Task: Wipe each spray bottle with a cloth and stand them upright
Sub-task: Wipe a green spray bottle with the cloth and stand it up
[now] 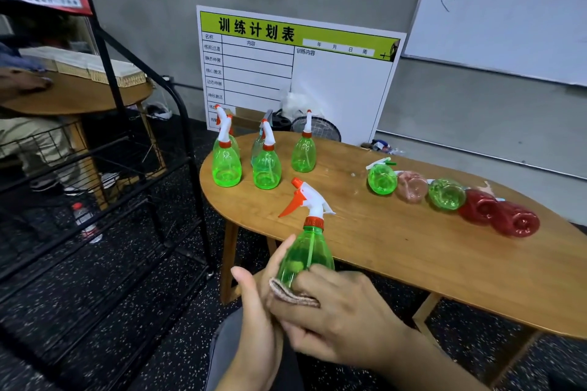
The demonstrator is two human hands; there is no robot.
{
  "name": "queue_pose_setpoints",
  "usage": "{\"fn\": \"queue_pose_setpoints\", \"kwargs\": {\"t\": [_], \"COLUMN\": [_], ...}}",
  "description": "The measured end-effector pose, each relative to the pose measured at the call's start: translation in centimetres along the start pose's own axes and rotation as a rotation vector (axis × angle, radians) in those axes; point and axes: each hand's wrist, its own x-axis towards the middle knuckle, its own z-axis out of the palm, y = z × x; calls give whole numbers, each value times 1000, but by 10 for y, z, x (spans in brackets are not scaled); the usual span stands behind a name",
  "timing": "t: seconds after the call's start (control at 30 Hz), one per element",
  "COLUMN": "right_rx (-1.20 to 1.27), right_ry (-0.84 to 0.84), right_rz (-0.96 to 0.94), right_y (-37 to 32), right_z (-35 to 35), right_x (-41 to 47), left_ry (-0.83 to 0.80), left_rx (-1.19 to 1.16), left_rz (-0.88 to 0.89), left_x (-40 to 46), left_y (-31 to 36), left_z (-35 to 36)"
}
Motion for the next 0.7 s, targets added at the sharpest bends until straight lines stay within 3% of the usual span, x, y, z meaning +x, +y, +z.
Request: {"fn": "queue_pose_setpoints", "kwargs": {"t": [0.1,0.27,0.33,0.47,0.63,0.7], "right_rx": [14,195,272,293,63,33], "right_ry": [104,226,252,236,111,74], "right_rz": [119,593,640,531,49,-31], "right_y": [10,47,50,27,-5,-7], "right_z": [-2,-6,-3,4,19,22], "right_x": [0,-1,-6,-18,-42,-47], "left_ry": [-28,-40,-22,17,37,60], "left_rx": [8,20,7,-26,-91,-85], "left_rz": [0,-27,-39,-65,-109,-114], "left_x": [0,-5,-7,-10,-16,-18], "left_y": [0,-5,-8,-15,-21,-18], "left_z": [6,15,18,13,1,-1]}}
